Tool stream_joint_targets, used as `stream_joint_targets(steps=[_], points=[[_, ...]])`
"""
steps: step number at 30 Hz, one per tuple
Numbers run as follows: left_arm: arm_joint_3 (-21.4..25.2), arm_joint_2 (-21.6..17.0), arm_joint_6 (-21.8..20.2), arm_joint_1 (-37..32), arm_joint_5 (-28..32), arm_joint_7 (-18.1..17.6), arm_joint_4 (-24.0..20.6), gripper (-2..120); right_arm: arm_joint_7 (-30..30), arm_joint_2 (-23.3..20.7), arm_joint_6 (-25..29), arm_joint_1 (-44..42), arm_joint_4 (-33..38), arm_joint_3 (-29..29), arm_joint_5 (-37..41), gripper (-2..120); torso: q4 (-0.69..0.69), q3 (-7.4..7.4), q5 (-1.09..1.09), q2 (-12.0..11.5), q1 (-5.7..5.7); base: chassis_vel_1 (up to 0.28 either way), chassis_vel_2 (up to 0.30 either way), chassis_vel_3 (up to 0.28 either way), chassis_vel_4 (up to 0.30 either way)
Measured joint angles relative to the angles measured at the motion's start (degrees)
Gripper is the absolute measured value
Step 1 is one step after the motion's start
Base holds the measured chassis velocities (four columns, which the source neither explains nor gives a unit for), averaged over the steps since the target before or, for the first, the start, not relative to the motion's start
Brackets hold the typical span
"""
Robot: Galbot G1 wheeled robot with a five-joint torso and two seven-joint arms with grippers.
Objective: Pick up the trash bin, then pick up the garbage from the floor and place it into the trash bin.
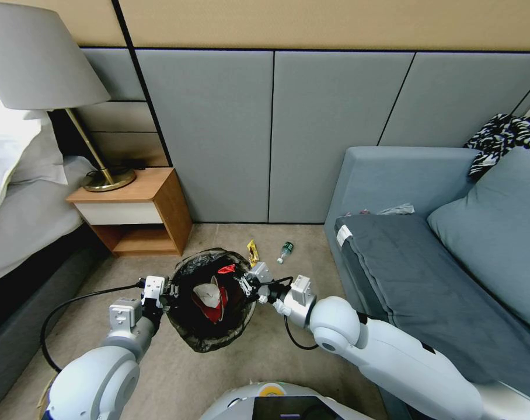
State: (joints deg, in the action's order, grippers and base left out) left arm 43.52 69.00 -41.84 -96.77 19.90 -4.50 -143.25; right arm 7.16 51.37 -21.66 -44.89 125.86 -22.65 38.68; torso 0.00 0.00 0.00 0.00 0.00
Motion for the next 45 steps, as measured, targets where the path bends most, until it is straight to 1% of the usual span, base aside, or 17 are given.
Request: stream_joint_targets(steps=[11,20,26,31,33,34,37,38,42,43,45], points=[[-0.1,0.0,0.0,0.1,0.0,0.1,0.0,1,1.4,1.7,-0.7,3.1,-1.8,-3.7,-0.2,0,0.01,0.0,0.0,0.0,0.0,0.0,0.0,0.0,0.0],[-0.3,0.2,0.1,0.3,0.0,0.1,0.1,1,1.8,1.6,-0.8,4.1,-2.6,-5.4,0.0,0,0.0,0.0,0.0,0.0,0.0,0.0,0.0,0.0,0.0],[-0.5,0.3,0.1,0.4,-0.1,0.2,0.2,1,3.1,2.4,-0.9,5.1,-3.6,-7.3,0.1,0,0.0,0.0,0.0,0.0,0.0,0.0,0.0,0.0,0.0],[-0.5,0.3,0.1,0.5,-0.1,0.2,0.2,1,3.2,2.7,-1.2,5.5,-3.9,-7.7,0.1,1,0.0,0.0,0.0,0.0,0.0,0.0,0.0,0.0,0.0],[-0.5,0.4,0.1,0.6,-0.1,0.2,0.3,1,4.2,3.1,-1.4,5.8,-4.0,-8.4,0.3,11,0.0,0.0,0.0,0.0,0.0,0.0,0.0,0.0,0.0],[-0.5,0.4,0.1,0.6,-0.1,0.2,0.3,1,4.2,3.1,-1.4,5.8,-4.0,-8.4,0.3,11,0.0,0.0,0.0,0.0,0.0,0.0,0.0,0.0,0.0],[-0.5,0.4,0.1,0.6,-0.1,0.2,0.3,1,5.2,3.5,-1.8,6.2,-4.3,-9.0,0.6,26,0.0,0.0,0.0,0.0,0.0,0.0,0.0,0.0,0.0],[-0.5,0.4,0.1,0.6,-0.1,0.2,0.3,1,5.2,3.5,-1.8,6.2,-4.3,-9.0,0.6,26,0.0,0.0,0.0,0.0,0.0,0.0,0.0,0.0,0.0],[-0.3,0.4,0.3,0.8,0.0,0.2,0.4,1,5.8,3.8,-2.2,6.5,-4.4,-9.0,0.9,45,0.0,0.0,0.0,0.0,0.0,0.0,0.0,0.0,0.0],[-0.3,0.4,0.3,0.8,0.0,0.2,0.4,1,5.8,3.8,-2.2,6.5,-4.4,-9.0,0.9,45,0.0,0.0,0.0,0.0,0.0,0.0,0.0,0.0,0.0],[-0.3,0.4,0.3,0.9,0.0,0.2,0.5,1,6.0,3.9,-2.3,6.5,-4.5,-9.0,1.0,54,0.0,0.0,0.0,0.0,0.0,0.0,0.0,0.0,0.0]])
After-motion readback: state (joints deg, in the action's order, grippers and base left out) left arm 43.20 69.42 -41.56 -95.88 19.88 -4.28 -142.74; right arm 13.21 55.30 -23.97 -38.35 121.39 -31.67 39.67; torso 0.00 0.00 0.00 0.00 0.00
